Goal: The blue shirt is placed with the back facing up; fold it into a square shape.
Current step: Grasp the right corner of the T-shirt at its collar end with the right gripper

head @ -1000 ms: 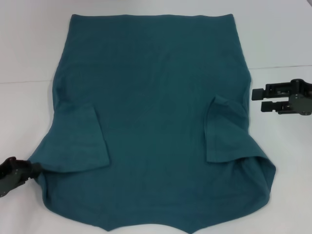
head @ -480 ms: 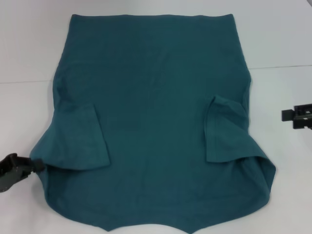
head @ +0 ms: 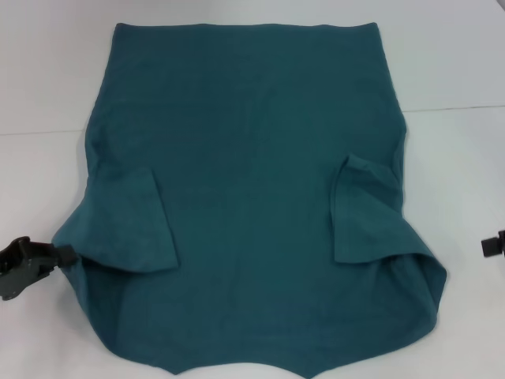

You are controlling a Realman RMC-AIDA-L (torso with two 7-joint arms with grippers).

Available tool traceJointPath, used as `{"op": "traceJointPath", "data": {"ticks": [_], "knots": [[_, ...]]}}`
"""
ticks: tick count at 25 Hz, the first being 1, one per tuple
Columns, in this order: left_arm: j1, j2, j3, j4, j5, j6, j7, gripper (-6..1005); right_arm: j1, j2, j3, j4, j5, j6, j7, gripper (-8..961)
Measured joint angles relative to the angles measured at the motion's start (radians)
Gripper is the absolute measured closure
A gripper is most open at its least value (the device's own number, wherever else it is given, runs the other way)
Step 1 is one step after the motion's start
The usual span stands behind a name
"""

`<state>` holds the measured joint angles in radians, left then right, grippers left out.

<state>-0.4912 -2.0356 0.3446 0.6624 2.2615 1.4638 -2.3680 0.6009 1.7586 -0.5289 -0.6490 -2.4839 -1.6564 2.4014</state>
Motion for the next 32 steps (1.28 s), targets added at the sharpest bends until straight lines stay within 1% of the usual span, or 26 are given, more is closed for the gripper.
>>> {"op": "traceJointPath", "data": {"ticks": [2, 5, 11, 13, 17, 21, 27, 32], "knots": [[-0.001, 0.000, 0.002, -0.002, 0.000, -0.002, 0.000, 1001, 0.014, 0.010, 0.000, 0.000, -0.041, 0.009, 0.006, 383], [-0.001, 0.000, 0.003, -0.003, -0.001, -0.004, 0.000, 1001, 0.032, 0.031, -0.001, 0.000, -0.083, 0.042, 0.005, 387], [0.003, 0.000, 0.000, -0.004, -0.002, -0.004, 0.001, 1001, 0.065, 0.083, -0.007, 0.002, -0.098, 0.116, -0.066, 394], [0.004, -0.001, -0.001, -0.004, -0.002, -0.004, 0.002, 1001, 0.076, 0.097, -0.028, 0.005, -0.099, 0.132, -0.077, 397], [0.005, -0.002, -0.003, -0.004, -0.002, -0.004, 0.005, 1001, 0.091, 0.118, -0.105, 0.009, -0.099, 0.171, -0.062, 402], [0.005, -0.003, -0.004, -0.005, -0.003, -0.003, 0.007, 1000, 0.095, 0.128, -0.147, 0.003, -0.100, 0.192, -0.032, 407], [0.006, -0.006, -0.004, -0.006, -0.004, -0.004, 0.008, 1000, 0.102, 0.133, -0.166, 0.008, -0.101, 0.198, -0.026, 414], [0.006, -0.006, -0.004, -0.006, -0.004, -0.005, 0.008, 1000, 0.108, 0.143, -0.184, 0.013, -0.101, 0.212, -0.025, 420]]}}
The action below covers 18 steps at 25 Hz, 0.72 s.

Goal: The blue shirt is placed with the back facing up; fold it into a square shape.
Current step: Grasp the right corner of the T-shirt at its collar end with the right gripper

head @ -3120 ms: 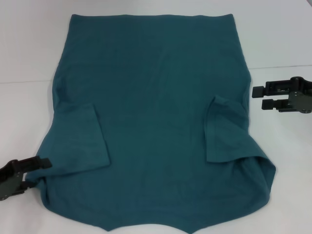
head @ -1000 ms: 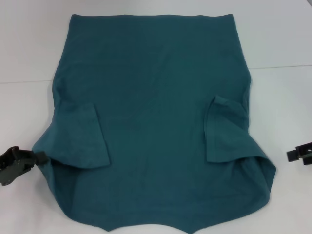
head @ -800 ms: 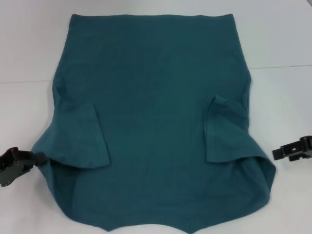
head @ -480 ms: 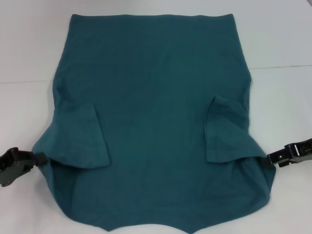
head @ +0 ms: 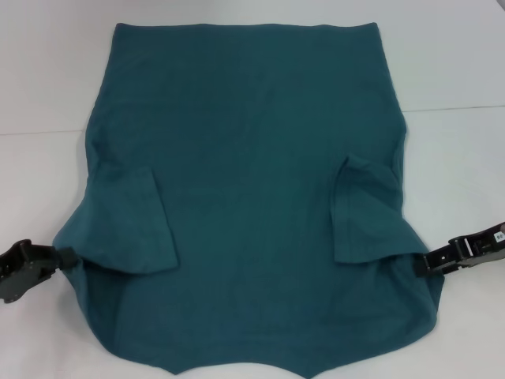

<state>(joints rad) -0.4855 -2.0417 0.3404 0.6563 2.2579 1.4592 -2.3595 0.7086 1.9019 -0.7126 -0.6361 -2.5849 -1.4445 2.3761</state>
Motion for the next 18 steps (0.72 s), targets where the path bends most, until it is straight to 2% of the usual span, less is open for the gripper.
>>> {"op": "traceJointPath", "data": {"ticks": [14, 18], "knots": [[0.000, 0.000, 0.000, -0.001, 0.000, -0.002, 0.000, 1001, 0.035, 0.039, -0.052, 0.003, 0.000, -0.004, 0.013, 438], [0.000, 0.000, 0.000, -0.001, 0.000, -0.002, 0.000, 1001, 0.045, 0.043, -0.086, 0.003, 0.000, -0.008, 0.021, 442]]}}
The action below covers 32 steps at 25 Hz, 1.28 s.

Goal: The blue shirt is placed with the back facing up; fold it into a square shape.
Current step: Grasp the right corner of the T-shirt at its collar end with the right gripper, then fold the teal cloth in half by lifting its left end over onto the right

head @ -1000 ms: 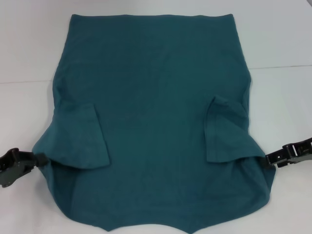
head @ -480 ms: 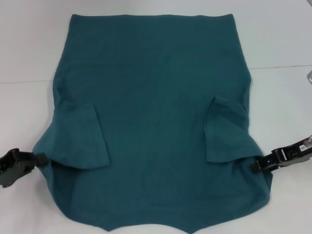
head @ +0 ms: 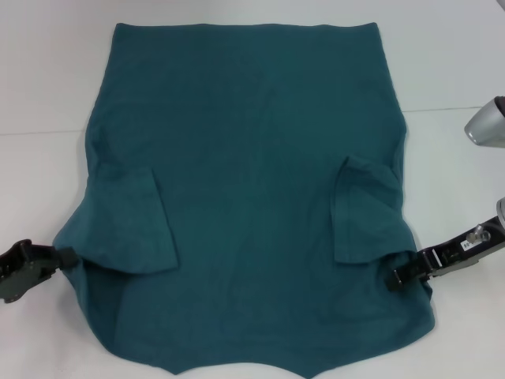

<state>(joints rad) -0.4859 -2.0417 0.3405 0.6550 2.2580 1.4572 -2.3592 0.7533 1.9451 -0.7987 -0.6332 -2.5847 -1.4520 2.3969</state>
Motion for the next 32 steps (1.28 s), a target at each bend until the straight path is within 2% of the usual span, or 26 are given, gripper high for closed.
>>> {"op": "traceJointPath", "data": {"ticks": [4, 11, 14, 24, 28, 32], "knots": [[0.000, 0.000, -0.003, 0.000, 0.000, 0.000, 0.000, 1001, 0.002, -0.002, -0.041, 0.000, 0.000, -0.003, 0.027, 447], [-0.002, 0.000, -0.006, 0.000, -0.001, 0.000, 0.000, 1001, 0.004, -0.001, -0.049, -0.006, -0.001, -0.008, 0.030, 456], [-0.002, 0.000, -0.006, 0.000, -0.001, 0.000, -0.001, 1001, 0.006, -0.003, -0.051, -0.002, -0.002, -0.009, 0.030, 696], [-0.002, 0.001, 0.002, 0.005, 0.004, 0.020, 0.001, 1000, -0.003, -0.011, -0.030, -0.017, 0.005, -0.035, 0.028, 896], [-0.001, 0.006, 0.022, 0.041, 0.019, 0.091, 0.001, 1001, -0.025, -0.015, 0.015, -0.083, 0.007, -0.120, 0.017, 919], [0.005, 0.007, 0.043, 0.117, 0.073, 0.192, -0.023, 1001, -0.064, -0.010, 0.039, -0.203, 0.007, -0.265, 0.025, 921]]}}
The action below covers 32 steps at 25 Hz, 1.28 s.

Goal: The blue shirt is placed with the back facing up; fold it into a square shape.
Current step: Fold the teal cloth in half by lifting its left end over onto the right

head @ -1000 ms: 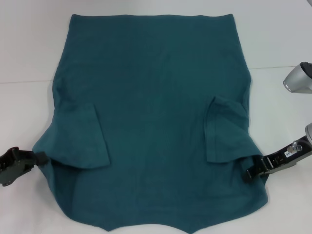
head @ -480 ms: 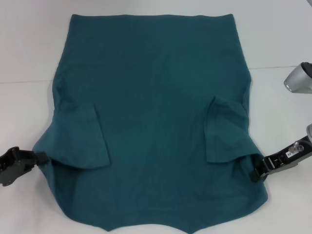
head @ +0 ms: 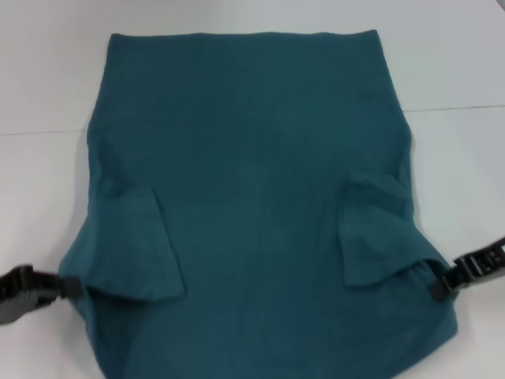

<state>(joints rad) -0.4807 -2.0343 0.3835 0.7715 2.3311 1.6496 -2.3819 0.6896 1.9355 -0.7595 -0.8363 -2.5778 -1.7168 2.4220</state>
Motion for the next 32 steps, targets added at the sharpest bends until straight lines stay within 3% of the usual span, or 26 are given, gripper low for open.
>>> {"op": "traceJointPath", "data": {"ticks": [9, 15, 19, 26, 32], "knots": [[0.041, -0.015, 0.021, 0.115, 0.169, 0.180, -0.017, 1000, -0.065, -0.012, -0.004, -0.063, -0.033, -0.196, -0.003, 921], [0.093, -0.032, 0.039, 0.174, 0.202, 0.266, -0.007, 1000, -0.091, -0.012, 0.002, -0.061, -0.081, -0.211, -0.027, 922], [0.079, -0.029, 0.040, 0.167, 0.202, 0.279, 0.001, 1000, -0.088, -0.014, 0.040, -0.056, -0.063, -0.203, -0.058, 921], [-0.049, 0.010, 0.030, 0.084, 0.121, 0.290, -0.001, 1000, -0.046, -0.026, 0.173, -0.050, 0.045, -0.184, -0.098, 922], [-0.154, 0.054, 0.028, 0.003, 0.117, 0.150, -0.094, 1000, -0.025, -0.048, 0.232, -0.047, 0.069, -0.062, -0.010, 922]]}}
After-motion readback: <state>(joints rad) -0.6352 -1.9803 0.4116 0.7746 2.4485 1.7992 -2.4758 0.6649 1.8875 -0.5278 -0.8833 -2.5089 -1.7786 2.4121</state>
